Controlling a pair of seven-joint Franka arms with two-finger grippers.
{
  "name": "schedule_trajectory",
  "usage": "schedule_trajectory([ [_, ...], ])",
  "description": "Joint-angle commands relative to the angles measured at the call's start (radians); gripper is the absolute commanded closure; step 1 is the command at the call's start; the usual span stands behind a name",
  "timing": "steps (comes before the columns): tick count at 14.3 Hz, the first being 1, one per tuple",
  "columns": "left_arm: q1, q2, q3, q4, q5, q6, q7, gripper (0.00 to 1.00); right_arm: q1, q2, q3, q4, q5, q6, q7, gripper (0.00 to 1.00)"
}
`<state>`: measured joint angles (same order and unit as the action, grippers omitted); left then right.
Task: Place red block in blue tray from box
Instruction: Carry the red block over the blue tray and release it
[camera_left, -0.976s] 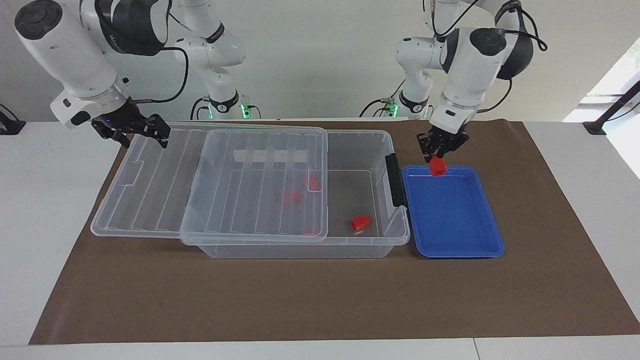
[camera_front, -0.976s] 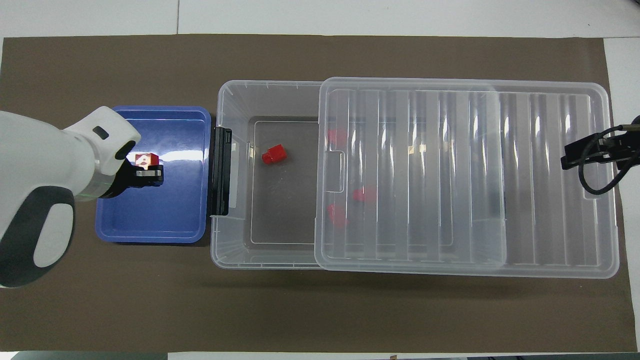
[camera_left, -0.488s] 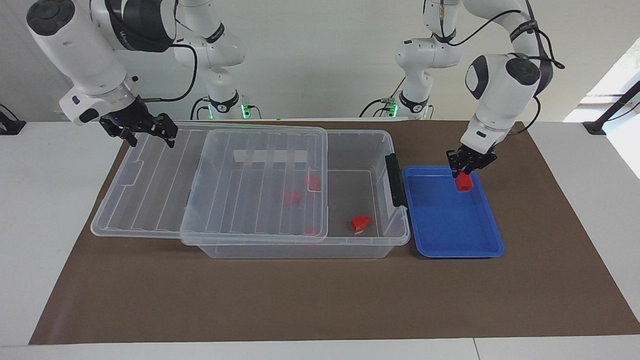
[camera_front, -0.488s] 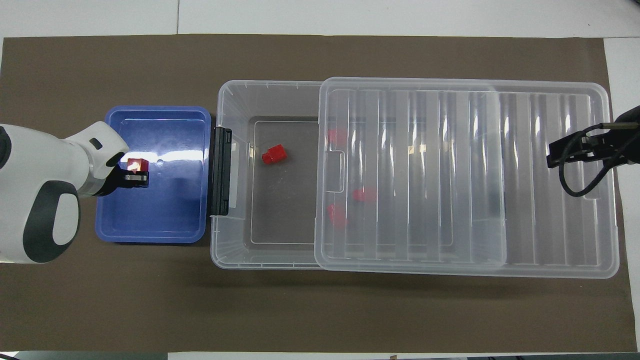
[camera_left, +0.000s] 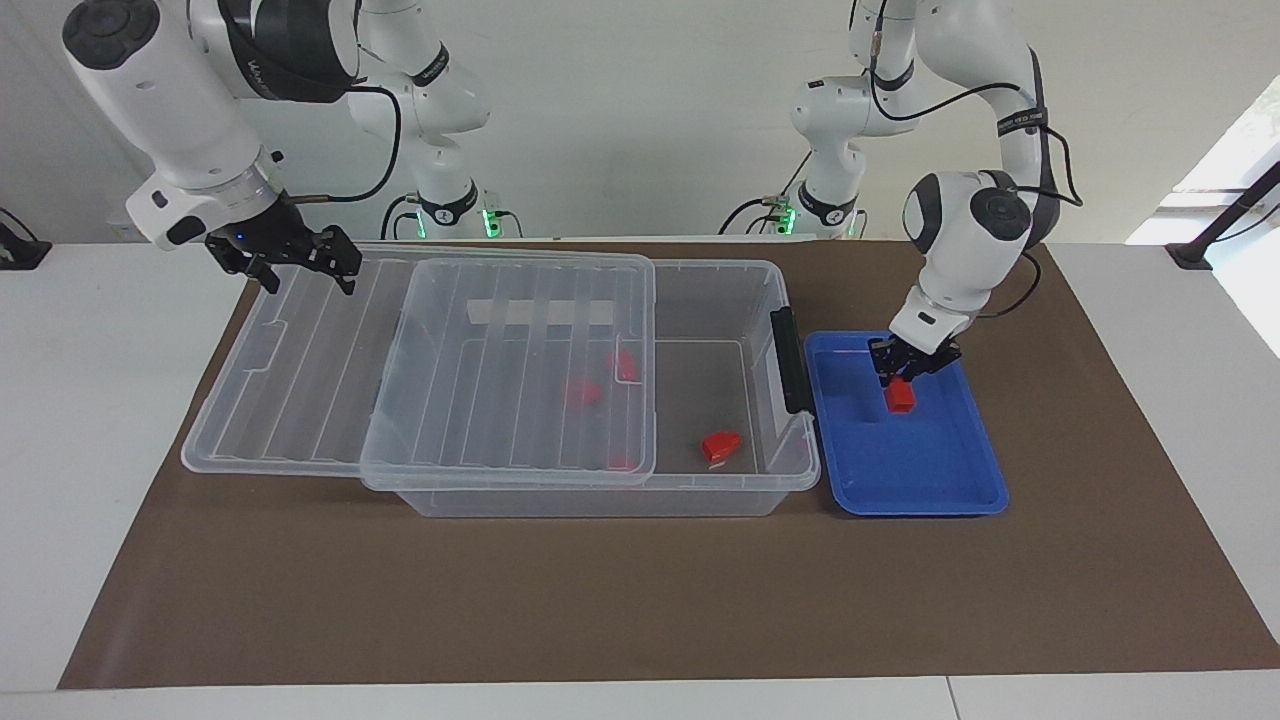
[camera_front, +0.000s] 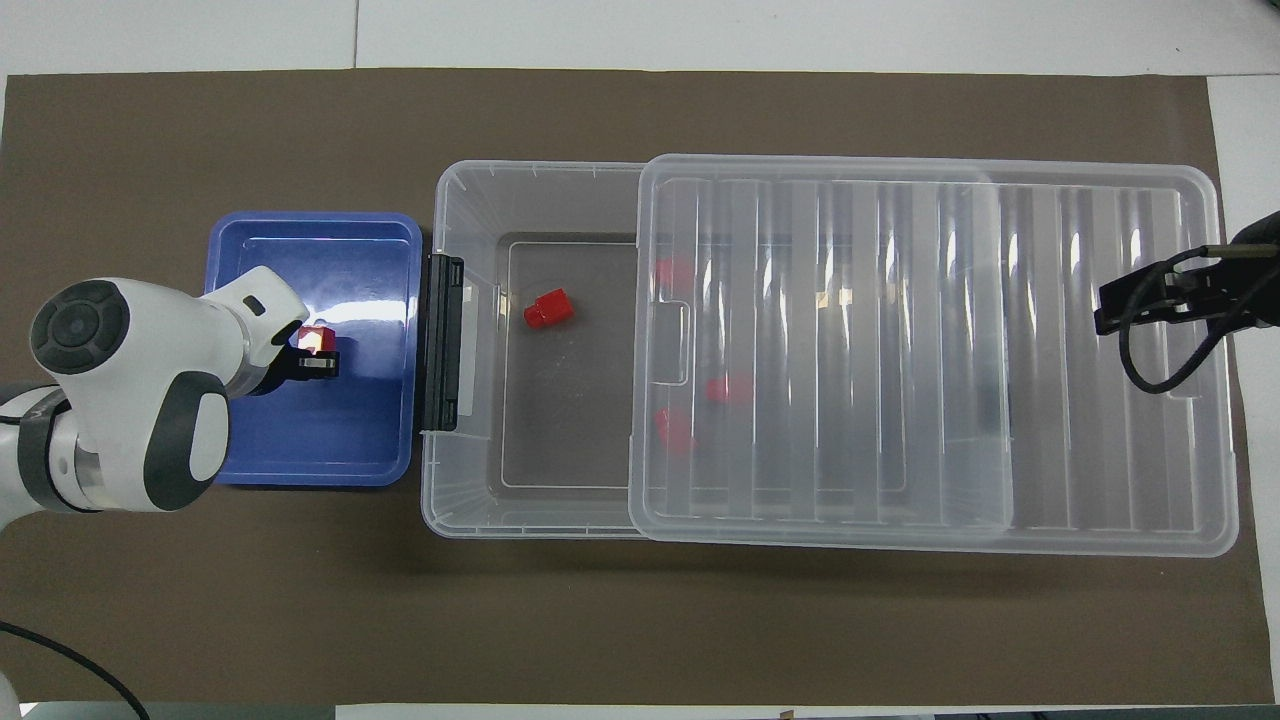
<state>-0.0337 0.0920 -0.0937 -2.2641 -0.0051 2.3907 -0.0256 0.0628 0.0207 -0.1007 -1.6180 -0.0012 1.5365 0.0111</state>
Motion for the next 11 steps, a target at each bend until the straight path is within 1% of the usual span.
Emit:
schedule_trajectory([
  [1, 0.034, 0.003, -0.001, -0.012, -0.006, 0.036, 0.018, 0.68, -0.006, -0.001, 0.006, 0.007, 0.007, 0.025, -0.022, 0.0],
  [2, 0.04, 0.003, -0.001, -0.011, -0.006, 0.035, 0.016, 0.23, -0.006, -0.001, 0.006, 0.007, 0.007, 0.025, -0.022, 0.0],
  [3, 0.04, 0.005, -0.001, -0.002, -0.006, 0.024, 0.013, 0.0, -0.005, -0.001, 0.006, 0.006, 0.007, 0.024, -0.022, 0.0],
  [5, 0.037, 0.002, -0.001, 0.011, -0.006, 0.018, 0.0, 0.0, -0.006, -0.002, 0.006, 0.006, 0.007, 0.025, -0.02, 0.0],
  [6, 0.04, -0.006, -0.001, 0.021, -0.006, 0.001, 0.0, 0.0, -0.006, -0.002, 0.006, 0.006, 0.007, 0.025, -0.02, 0.0],
  [7, 0.04, -0.015, -0.001, 0.043, -0.006, -0.042, 0.001, 0.0, -0.006, -0.002, 0.006, 0.006, 0.007, 0.025, -0.02, 0.0],
  [9, 0.041, -0.037, 0.0, 0.127, -0.006, -0.189, 0.0, 0.0, -0.005, -0.002, 0.006, 0.006, 0.006, 0.025, -0.02, 0.0],
  [10, 0.041, -0.038, 0.0, 0.177, -0.006, -0.267, 0.0, 0.0, -0.001, -0.002, 0.006, -0.002, -0.011, 0.039, -0.017, 0.0],
  [11, 0.041, -0.043, 0.0, 0.223, -0.006, -0.319, 0.0, 0.0, -0.001, -0.007, 0.006, -0.02, -0.034, 0.074, -0.022, 0.0],
])
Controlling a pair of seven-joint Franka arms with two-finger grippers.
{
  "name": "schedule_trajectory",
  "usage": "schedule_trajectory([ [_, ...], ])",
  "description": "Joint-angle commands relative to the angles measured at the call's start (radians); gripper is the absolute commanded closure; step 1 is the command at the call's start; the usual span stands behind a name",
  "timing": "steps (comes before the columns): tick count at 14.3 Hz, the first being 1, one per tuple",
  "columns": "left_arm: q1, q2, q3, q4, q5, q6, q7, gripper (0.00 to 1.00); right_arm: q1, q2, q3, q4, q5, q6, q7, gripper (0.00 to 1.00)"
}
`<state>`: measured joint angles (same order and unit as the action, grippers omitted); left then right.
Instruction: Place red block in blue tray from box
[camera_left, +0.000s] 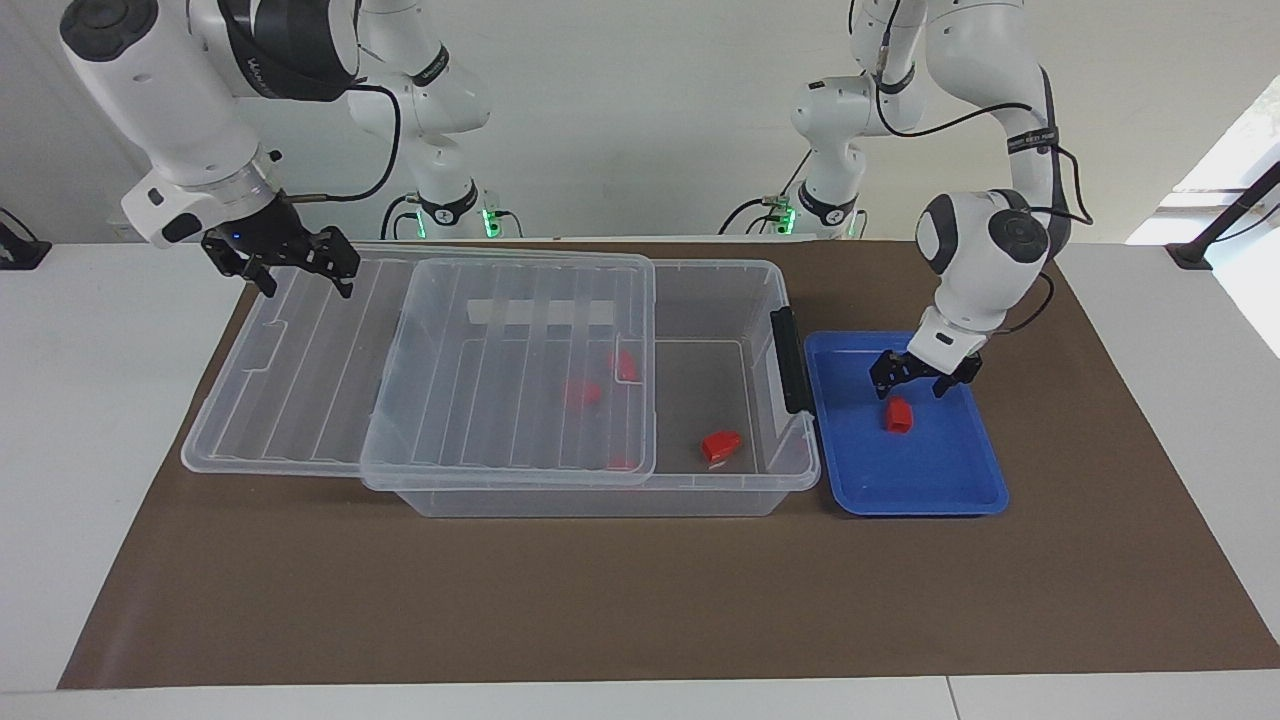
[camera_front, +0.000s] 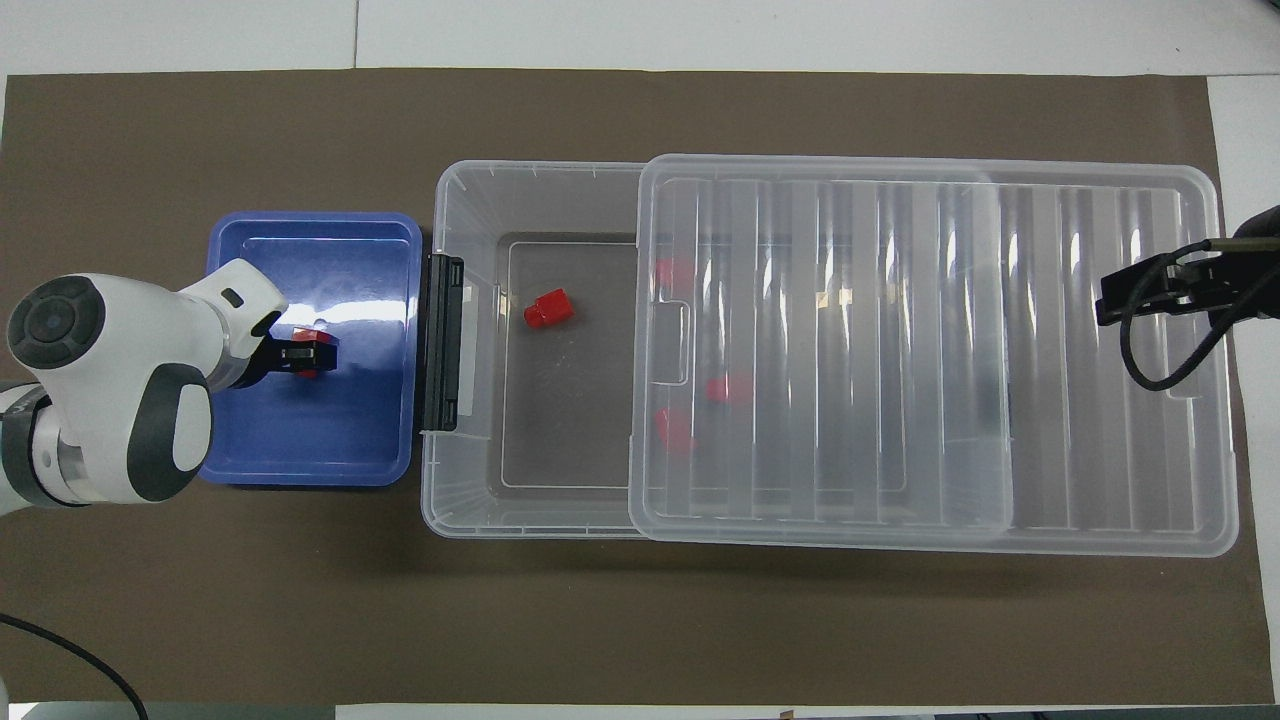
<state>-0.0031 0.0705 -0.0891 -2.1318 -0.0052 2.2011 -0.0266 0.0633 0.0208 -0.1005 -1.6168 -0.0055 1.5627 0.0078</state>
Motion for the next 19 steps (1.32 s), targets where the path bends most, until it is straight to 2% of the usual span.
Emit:
schedule_trajectory([
  [1, 0.012, -0.032, -0.004, 0.134, -0.006, -0.18, 0.001, 0.0, -0.01, -0.012, -0.008, -0.043, -0.05, 0.083, -0.047, 0.0],
  [2, 0.012, -0.043, -0.004, 0.172, -0.006, -0.217, 0.001, 0.0, -0.017, -0.01, -0.028, -0.052, -0.048, 0.114, -0.127, 0.0],
  [3, 0.012, -0.054, -0.004, 0.208, -0.006, -0.259, 0.001, 0.0, -0.019, -0.009, -0.06, -0.066, -0.048, 0.12, -0.178, 0.14],
  [5, 0.012, -0.064, -0.006, 0.289, -0.006, -0.352, 0.001, 0.0, -0.019, -0.006, -0.123, -0.097, -0.048, 0.125, -0.254, 0.83],
  [6, 0.012, -0.066, -0.004, 0.335, -0.006, -0.407, 0.001, 0.0, -0.02, -0.005, -0.157, -0.124, -0.048, 0.154, -0.32, 1.0],
  [8, 0.014, -0.078, -0.004, 0.403, -0.006, -0.51, -0.006, 0.0, -0.022, -0.006, -0.197, -0.167, -0.045, 0.229, -0.462, 1.0],
  [11, 0.012, -0.152, -0.008, 0.377, -0.006, -0.55, -0.053, 0.0, -0.042, -0.001, -0.24, -0.222, -0.045, 0.301, -0.462, 1.0],
  [16, 0.012, -0.163, -0.008, 0.369, -0.006, -0.535, -0.108, 0.0, -0.043, -0.001, -0.263, -0.317, -0.025, 0.414, -0.444, 1.0],
  [19, 0.012, -0.163, -0.008, 0.369, -0.006, -0.537, -0.107, 0.0, -0.028, -0.002, -0.263, -0.339, -0.01, 0.43, -0.366, 1.0],
])
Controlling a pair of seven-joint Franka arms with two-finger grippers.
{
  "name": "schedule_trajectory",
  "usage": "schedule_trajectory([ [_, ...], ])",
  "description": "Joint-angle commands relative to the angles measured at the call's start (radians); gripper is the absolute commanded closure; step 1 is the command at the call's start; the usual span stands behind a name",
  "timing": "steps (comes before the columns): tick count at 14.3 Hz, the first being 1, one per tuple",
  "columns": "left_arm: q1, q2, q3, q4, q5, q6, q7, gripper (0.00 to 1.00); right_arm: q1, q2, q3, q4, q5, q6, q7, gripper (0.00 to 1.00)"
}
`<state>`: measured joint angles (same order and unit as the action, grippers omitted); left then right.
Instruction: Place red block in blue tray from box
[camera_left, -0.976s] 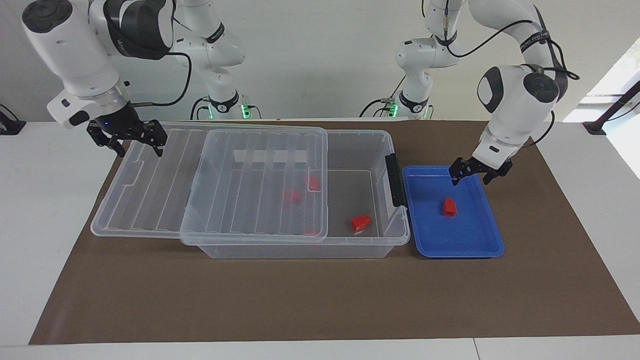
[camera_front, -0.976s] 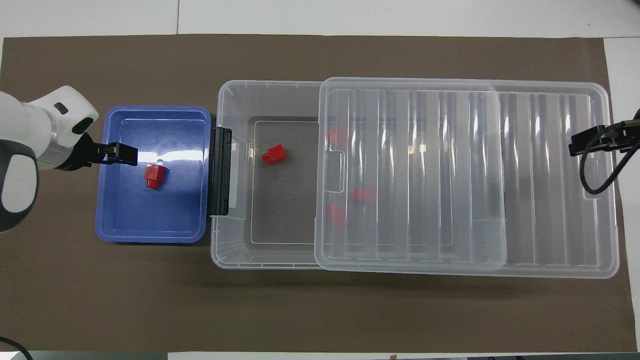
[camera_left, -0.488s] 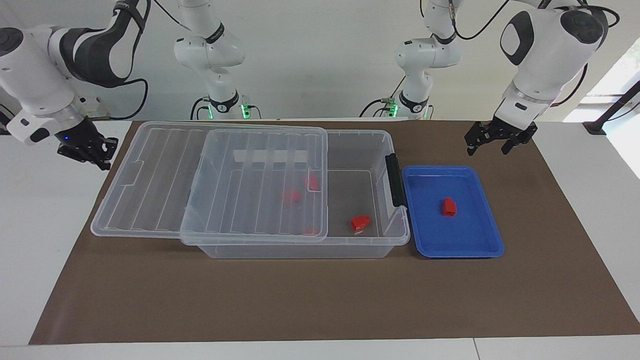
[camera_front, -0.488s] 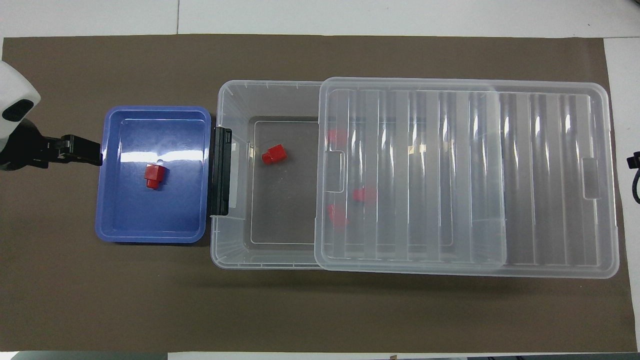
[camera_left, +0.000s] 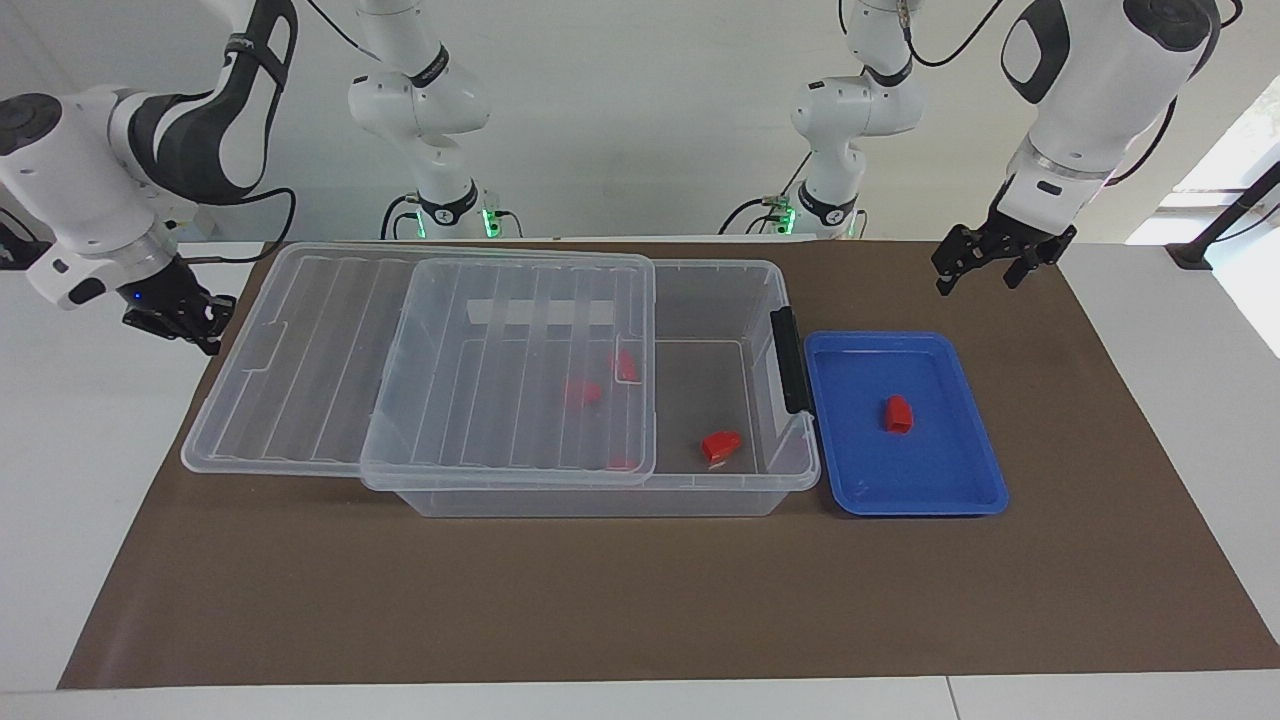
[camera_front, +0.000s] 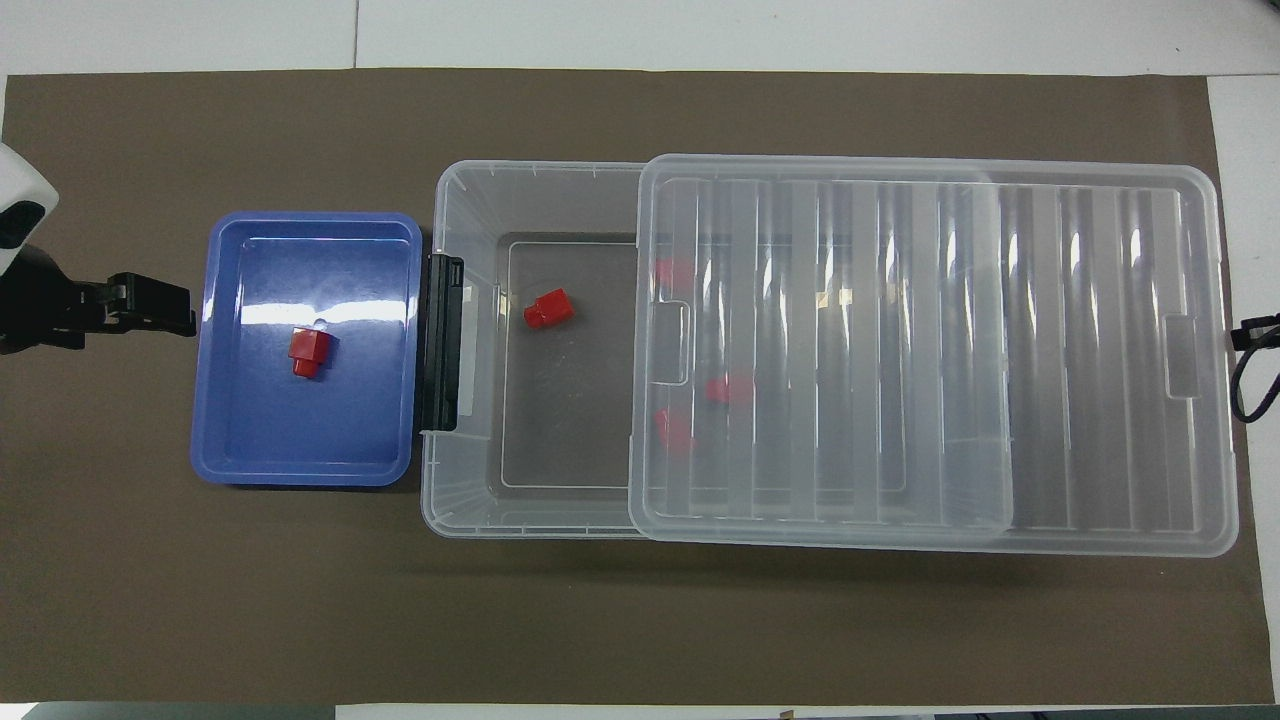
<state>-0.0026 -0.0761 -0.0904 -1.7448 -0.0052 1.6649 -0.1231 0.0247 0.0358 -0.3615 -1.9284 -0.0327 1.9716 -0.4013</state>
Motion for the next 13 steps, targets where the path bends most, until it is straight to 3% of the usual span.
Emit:
schedule_trajectory([
  [1, 0.01, -0.016, -0.006, -0.018, -0.006, -0.001, -0.01, 0.0, 0.014, -0.017, 0.001, -0.03, 0.017, 0.021, 0.053, 1.0],
  [13, 0.01, -0.016, -0.006, -0.018, -0.006, -0.001, -0.01, 0.0, 0.026, -0.02, 0.075, -0.04, 0.054, 0.018, 0.2, 1.0],
])
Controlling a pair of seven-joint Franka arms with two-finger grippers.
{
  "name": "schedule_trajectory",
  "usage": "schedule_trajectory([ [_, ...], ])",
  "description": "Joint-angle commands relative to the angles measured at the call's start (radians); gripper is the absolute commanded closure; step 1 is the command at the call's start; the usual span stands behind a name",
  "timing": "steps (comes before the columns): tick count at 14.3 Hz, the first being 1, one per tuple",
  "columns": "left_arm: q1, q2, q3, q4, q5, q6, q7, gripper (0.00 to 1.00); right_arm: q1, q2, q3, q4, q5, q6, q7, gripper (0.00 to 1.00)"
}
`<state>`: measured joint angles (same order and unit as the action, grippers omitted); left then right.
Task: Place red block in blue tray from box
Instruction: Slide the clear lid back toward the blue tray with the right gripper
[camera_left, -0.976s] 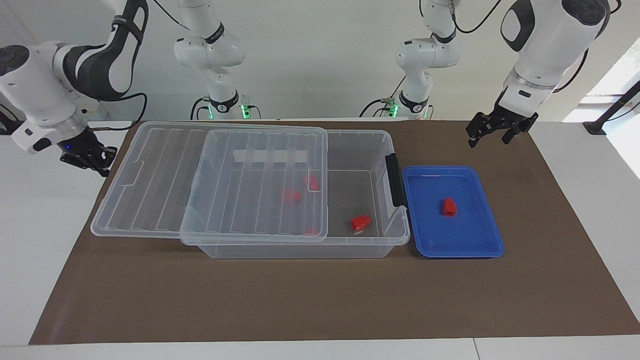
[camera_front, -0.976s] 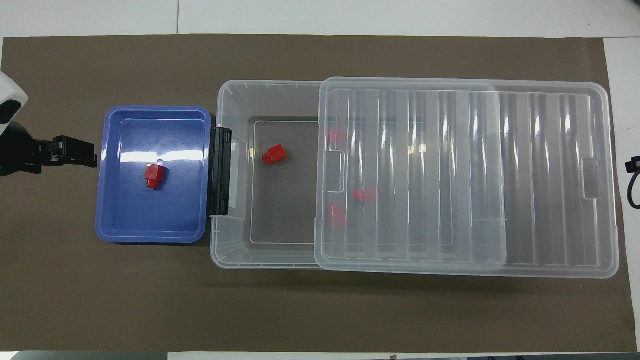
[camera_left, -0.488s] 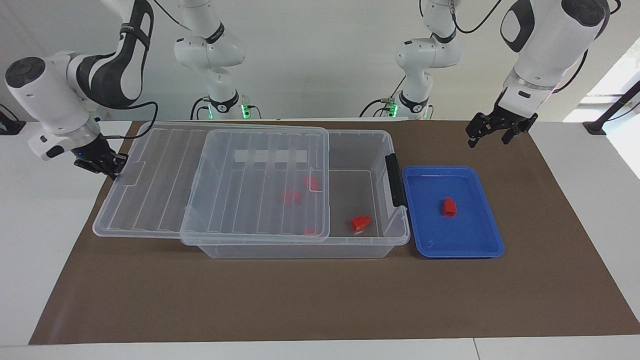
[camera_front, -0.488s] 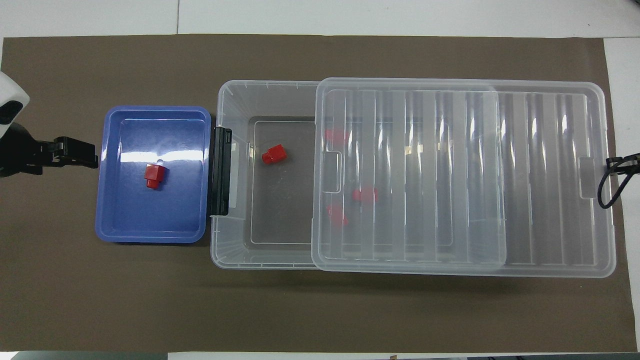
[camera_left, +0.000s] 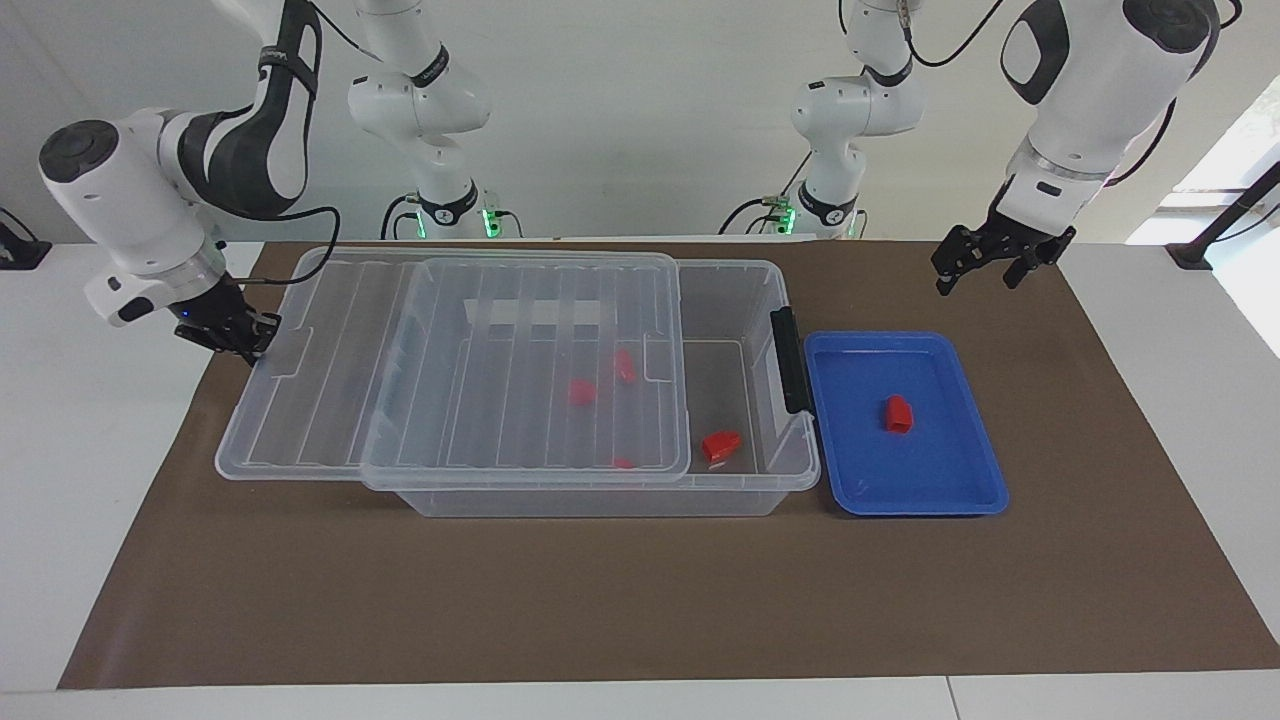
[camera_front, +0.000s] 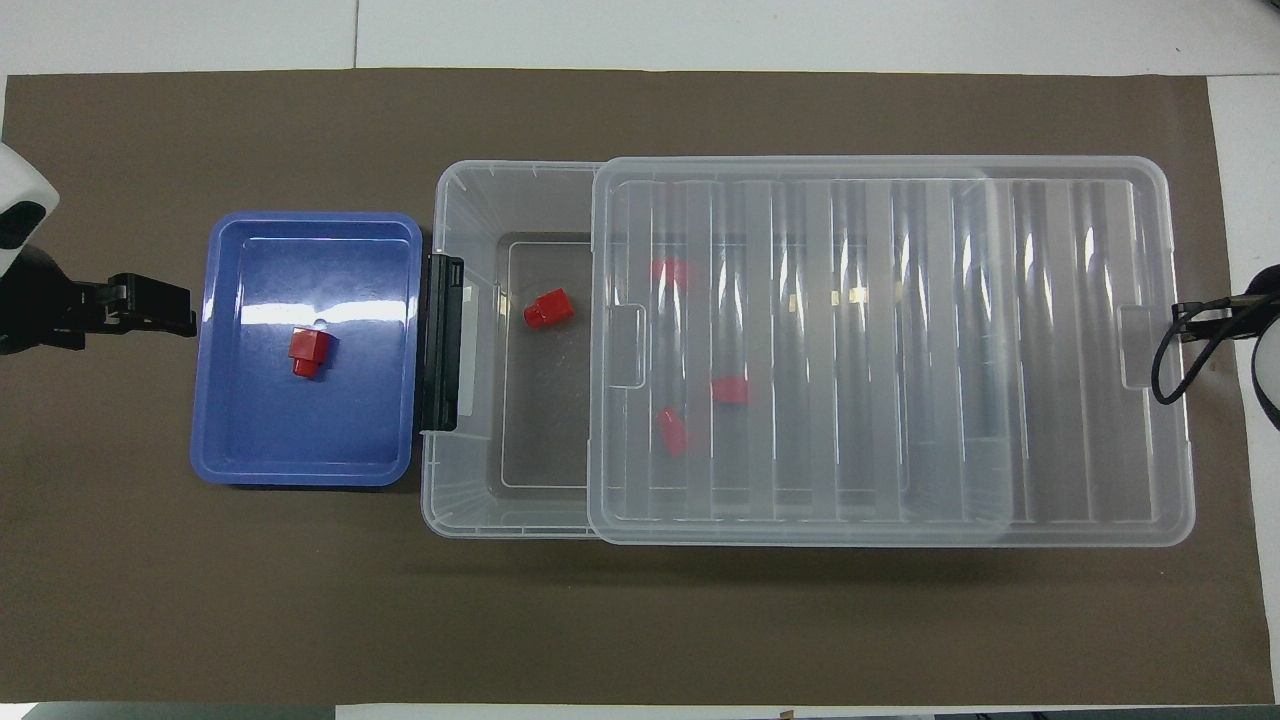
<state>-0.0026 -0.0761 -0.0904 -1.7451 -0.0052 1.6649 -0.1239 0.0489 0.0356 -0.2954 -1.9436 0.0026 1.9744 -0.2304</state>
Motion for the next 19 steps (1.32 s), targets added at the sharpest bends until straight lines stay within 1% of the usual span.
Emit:
schedule_trajectory([
  [1, 0.01, -0.016, -0.006, -0.017, -0.006, -0.001, -0.01, 0.0, 0.003, -0.02, 0.012, -0.026, 0.019, 0.014, 0.04, 1.0],
  [7, 0.012, -0.016, -0.006, -0.017, -0.006, -0.001, -0.01, 0.0, 0.016, -0.025, 0.058, -0.06, 0.02, 0.021, 0.146, 1.0],
  [9, 0.01, -0.016, -0.006, -0.017, -0.006, -0.001, -0.01, 0.0, 0.016, -0.028, 0.093, -0.072, 0.02, 0.024, 0.201, 1.0],
  [11, 0.012, -0.016, -0.006, -0.017, -0.006, -0.001, -0.01, 0.0, 0.017, -0.028, 0.107, -0.081, 0.02, 0.047, 0.218, 1.0],
  [12, 0.01, -0.016, -0.006, -0.017, -0.006, -0.001, -0.01, 0.0, 0.017, -0.032, 0.128, -0.093, 0.02, 0.053, 0.229, 1.0],
  [14, 0.012, -0.016, -0.006, -0.017, -0.006, -0.001, -0.01, 0.0, 0.017, -0.037, 0.148, -0.1, 0.02, 0.064, 0.279, 1.0],
  [15, 0.012, -0.016, -0.006, -0.017, -0.006, -0.001, -0.01, 0.0, 0.017, -0.037, 0.163, -0.1, 0.02, 0.067, 0.284, 1.0],
  [18, 0.012, -0.016, -0.006, -0.017, -0.006, -0.001, -0.01, 0.0, 0.017, -0.039, 0.168, -0.104, 0.022, 0.08, 0.296, 1.0],
  [19, 0.012, -0.016, -0.006, -0.017, -0.006, -0.001, -0.01, 0.0, 0.017, -0.039, 0.185, -0.106, 0.02, 0.083, 0.301, 1.0],
])
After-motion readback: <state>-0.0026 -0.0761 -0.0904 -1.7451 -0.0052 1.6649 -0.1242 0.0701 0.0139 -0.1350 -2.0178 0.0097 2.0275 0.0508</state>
